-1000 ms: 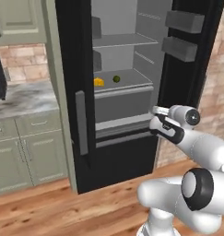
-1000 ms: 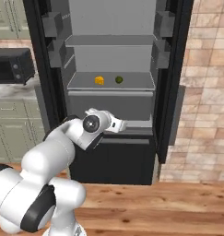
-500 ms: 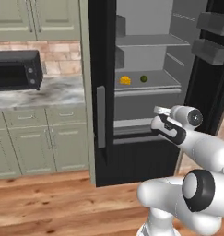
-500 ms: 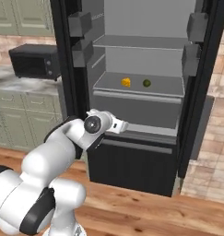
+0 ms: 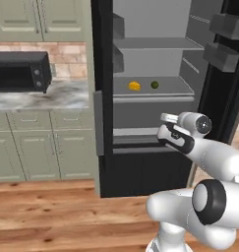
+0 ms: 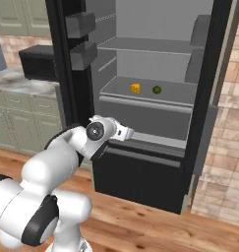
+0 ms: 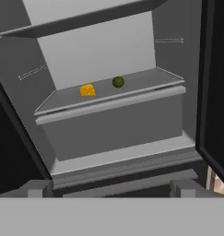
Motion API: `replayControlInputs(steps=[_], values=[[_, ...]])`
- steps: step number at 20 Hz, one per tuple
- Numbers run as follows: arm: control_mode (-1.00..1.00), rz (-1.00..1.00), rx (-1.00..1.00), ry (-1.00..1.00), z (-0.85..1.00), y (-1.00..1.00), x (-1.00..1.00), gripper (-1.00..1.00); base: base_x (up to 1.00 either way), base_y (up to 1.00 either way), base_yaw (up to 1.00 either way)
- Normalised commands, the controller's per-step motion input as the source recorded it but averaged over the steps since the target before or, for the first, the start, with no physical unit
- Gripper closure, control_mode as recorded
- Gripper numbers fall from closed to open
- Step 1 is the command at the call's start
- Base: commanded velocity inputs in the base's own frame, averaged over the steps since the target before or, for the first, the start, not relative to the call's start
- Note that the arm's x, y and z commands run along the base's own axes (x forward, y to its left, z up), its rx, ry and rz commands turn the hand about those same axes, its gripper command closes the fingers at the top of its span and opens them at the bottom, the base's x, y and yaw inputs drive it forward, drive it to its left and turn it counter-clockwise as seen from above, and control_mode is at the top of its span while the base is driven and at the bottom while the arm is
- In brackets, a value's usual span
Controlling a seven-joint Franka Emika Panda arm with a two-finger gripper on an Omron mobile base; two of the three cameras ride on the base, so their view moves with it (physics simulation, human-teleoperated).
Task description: Take the cheese, fish, and lime from the fridge and place them on the plate on the dining counter to create an appetizer plate.
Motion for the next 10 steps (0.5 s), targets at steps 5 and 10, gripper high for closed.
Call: replayControlInputs(steps=[5,10], values=[[1.0,0.0,0.0,0.0,0.0,0.0,0.0,-1.0,0.26,-0.35,0.08],[1.0,0.0,0.0,0.0,0.0,0.0,0.0,-1.0,0.61,-0.08,0.01]])
